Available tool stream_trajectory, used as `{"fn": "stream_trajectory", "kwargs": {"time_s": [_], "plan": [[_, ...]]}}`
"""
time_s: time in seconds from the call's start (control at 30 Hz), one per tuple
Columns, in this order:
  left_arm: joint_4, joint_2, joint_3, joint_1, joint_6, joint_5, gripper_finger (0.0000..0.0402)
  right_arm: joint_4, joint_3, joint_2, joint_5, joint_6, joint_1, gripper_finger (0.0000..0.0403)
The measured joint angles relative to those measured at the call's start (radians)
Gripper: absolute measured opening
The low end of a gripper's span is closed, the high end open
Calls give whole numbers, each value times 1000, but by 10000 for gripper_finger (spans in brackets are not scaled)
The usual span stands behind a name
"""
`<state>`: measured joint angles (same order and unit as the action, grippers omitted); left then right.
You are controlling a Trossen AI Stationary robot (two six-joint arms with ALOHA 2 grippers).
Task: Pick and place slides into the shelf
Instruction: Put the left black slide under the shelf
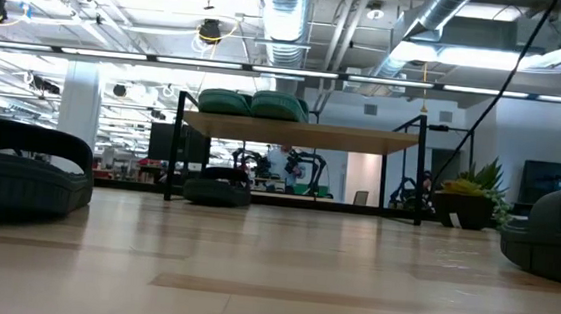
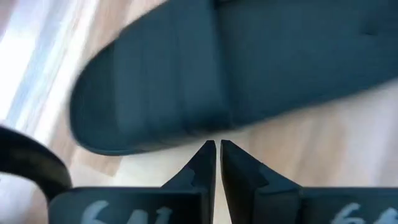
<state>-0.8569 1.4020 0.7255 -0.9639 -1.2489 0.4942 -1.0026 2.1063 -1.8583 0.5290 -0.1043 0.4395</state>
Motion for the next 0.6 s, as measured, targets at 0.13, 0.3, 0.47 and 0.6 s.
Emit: {"fn": "stream_trajectory", "kwargs": {"time_s": [0.13,0.3,0.47,0.6], "plan": [[-3,32,-16,40,5,0,13,-15,0,9,4,0,22,118],[55,41,-70,76,37,9,13,-47,0,7,4,-20,43,118],[128,39,-83,146,123,60,13,-83,0,5,5,-77,45,118],[241,39,-83,233,274,85,13,-85,0,5,26,-80,44,118]]}}
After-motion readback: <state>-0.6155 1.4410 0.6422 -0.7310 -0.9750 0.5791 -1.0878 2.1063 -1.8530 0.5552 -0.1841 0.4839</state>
